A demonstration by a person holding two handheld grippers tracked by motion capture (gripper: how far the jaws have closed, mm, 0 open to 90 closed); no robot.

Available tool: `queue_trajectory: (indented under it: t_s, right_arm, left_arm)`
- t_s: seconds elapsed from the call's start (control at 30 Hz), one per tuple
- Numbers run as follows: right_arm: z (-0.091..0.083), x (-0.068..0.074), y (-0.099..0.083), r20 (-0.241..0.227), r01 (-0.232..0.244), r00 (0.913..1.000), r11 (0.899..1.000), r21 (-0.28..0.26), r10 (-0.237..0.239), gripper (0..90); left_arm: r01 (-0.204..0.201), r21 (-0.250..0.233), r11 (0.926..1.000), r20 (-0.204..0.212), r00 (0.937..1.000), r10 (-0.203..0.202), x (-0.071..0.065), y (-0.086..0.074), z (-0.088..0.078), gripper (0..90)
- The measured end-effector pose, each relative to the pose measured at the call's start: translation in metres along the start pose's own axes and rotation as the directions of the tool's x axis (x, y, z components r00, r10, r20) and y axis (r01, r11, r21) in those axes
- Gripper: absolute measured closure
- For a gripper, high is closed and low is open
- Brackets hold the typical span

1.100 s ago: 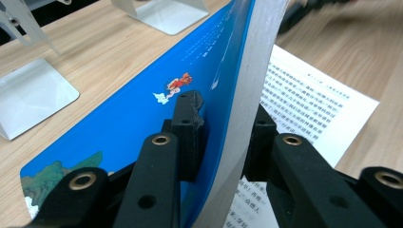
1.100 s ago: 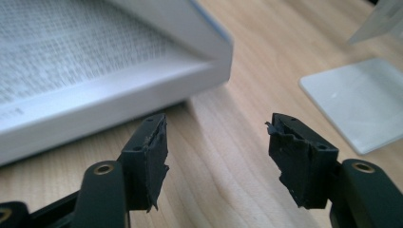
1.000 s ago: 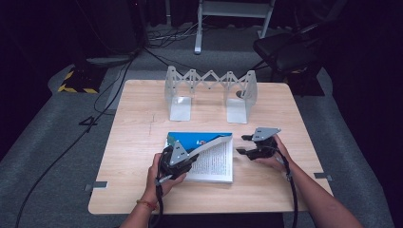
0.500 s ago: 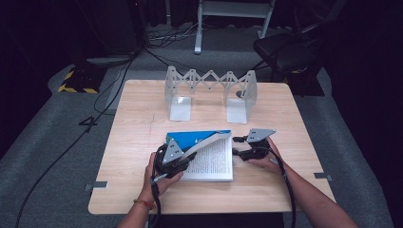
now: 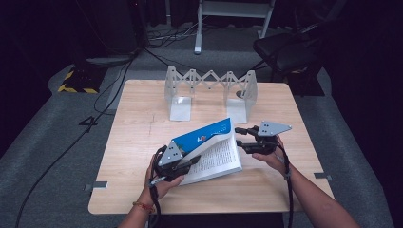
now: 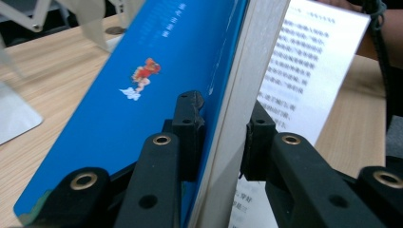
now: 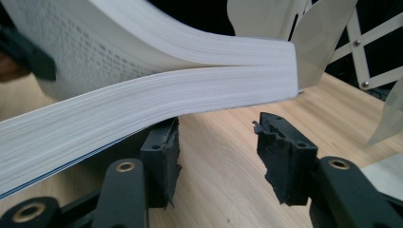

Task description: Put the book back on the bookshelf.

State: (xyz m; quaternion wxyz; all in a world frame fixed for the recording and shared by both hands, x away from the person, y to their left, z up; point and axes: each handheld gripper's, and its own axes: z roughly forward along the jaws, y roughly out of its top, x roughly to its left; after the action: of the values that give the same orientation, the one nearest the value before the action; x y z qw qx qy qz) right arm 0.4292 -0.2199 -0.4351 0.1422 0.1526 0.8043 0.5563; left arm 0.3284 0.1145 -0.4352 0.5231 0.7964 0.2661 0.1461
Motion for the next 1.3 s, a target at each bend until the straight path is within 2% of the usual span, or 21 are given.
queue_trajectory:
  t_s: [0.23, 0.47, 0.57, 0.67, 0.83, 1.0, 1.07, 1.13, 1.17, 1.3]
  right_arm:
    - [-0.013, 0.000, 0.013, 0.020, 0.019, 0.9996, 0.999, -0.049, -0.018, 54.3]
    - [-0.012, 0.007, 0.020, -0.008, 0.037, 0.9993, 0.998, -0.048, -0.037, 55.9]
    - [-0.011, 0.011, 0.024, -0.023, 0.033, 0.9991, 0.998, -0.060, -0.035, 55.9]
    - [-0.009, 0.013, 0.027, -0.030, 0.026, 0.9992, 0.997, -0.070, -0.028, 55.9]
    - [-0.007, 0.018, 0.033, -0.029, 0.046, 0.9984, 0.997, -0.069, -0.048, 55.9]
    - [-0.002, 0.023, 0.042, -0.042, 0.058, 0.9972, 0.995, -0.077, -0.061, 54.7]
    - [0.001, 0.026, 0.046, -0.058, 0.054, 0.9965, 0.995, -0.086, -0.060, 53.1]
    - [0.004, 0.028, 0.049, -0.083, 0.047, 0.9950, 0.995, -0.087, -0.054, 50.8]
    - [0.006, 0.028, 0.049, -0.094, 0.042, 0.9943, 0.995, -0.085, -0.050, 49.0]
    - [0.017, 0.028, 0.048, -0.108, 0.024, 0.9936, 0.998, -0.059, -0.031, 45.7]
  left_arm:
    - [-0.009, -0.036, 0.9993, 0.044, 0.9990, 0.010, -0.006, 0.006, 0.005, 73.5]
    - [-0.015, -0.061, 0.9981, 0.027, 0.9995, 0.017, -0.008, 0.001, -0.001, 72.2]
    - [-0.021, -0.050, 0.9985, 0.021, 0.9995, 0.023, -0.009, -0.003, -0.006, 70.4]
    - [-0.019, -0.042, 0.9989, -0.003, 0.9998, 0.019, -0.012, -0.005, -0.009, 69.4]
    - [-0.013, -0.031, 0.9994, -0.017, 0.9998, 0.012, -0.013, -0.007, -0.013, 67.4]
    - [-0.006, -0.009, 0.9999, -0.052, 0.9986, 0.006, -0.018, -0.014, -0.018, 59.4]
    - [0.009, 0.011, 0.9999, -0.060, 0.9981, -0.008, -0.017, -0.018, -0.018, 53.6]
    - [0.016, 0.054, 0.9984, -0.072, 0.9973, -0.012, -0.016, -0.022, -0.018, 50.4]
    - [0.044, 0.053, 0.9976, -0.052, 0.9978, -0.041, -0.012, -0.025, -0.020, 50.7]
    - [0.049, 0.046, 0.9977, -0.019, 0.9986, -0.049, -0.001, -0.029, -0.026, 60.3]
